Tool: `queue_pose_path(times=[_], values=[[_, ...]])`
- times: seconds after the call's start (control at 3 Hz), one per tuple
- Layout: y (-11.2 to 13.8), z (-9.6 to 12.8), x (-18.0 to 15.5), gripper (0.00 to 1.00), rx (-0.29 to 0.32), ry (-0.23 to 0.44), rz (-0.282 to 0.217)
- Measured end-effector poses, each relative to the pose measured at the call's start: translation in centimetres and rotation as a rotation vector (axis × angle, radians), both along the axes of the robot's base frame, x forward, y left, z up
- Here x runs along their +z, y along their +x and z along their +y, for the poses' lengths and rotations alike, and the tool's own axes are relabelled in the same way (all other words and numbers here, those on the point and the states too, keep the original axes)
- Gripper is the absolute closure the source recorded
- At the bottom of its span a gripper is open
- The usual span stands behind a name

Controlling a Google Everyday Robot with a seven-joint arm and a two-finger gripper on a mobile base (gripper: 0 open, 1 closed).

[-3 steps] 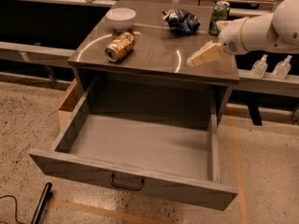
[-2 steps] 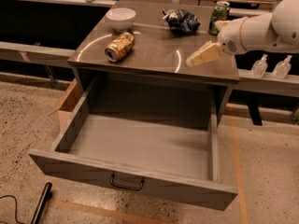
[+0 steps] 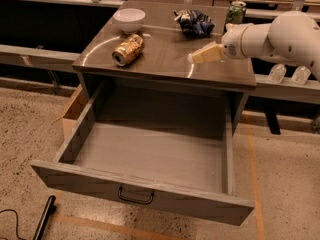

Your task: Place blue chip bag into top drawer

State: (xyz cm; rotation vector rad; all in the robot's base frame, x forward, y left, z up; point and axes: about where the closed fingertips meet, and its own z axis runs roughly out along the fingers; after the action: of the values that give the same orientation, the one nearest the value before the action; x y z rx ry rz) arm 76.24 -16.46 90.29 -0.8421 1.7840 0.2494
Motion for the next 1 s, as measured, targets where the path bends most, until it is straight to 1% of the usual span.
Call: queue_pose_path(times=[0.33, 0.67, 1.0], values=[[2.9, 1.5, -0.4, 0.00, -0.021, 0.052, -0.038], [5.8, 3.0, -0.8, 0.00, -0.021, 0.058, -0.084], [8.6, 3.4, -1.2, 0.00, -0.062, 0.049, -0.112]])
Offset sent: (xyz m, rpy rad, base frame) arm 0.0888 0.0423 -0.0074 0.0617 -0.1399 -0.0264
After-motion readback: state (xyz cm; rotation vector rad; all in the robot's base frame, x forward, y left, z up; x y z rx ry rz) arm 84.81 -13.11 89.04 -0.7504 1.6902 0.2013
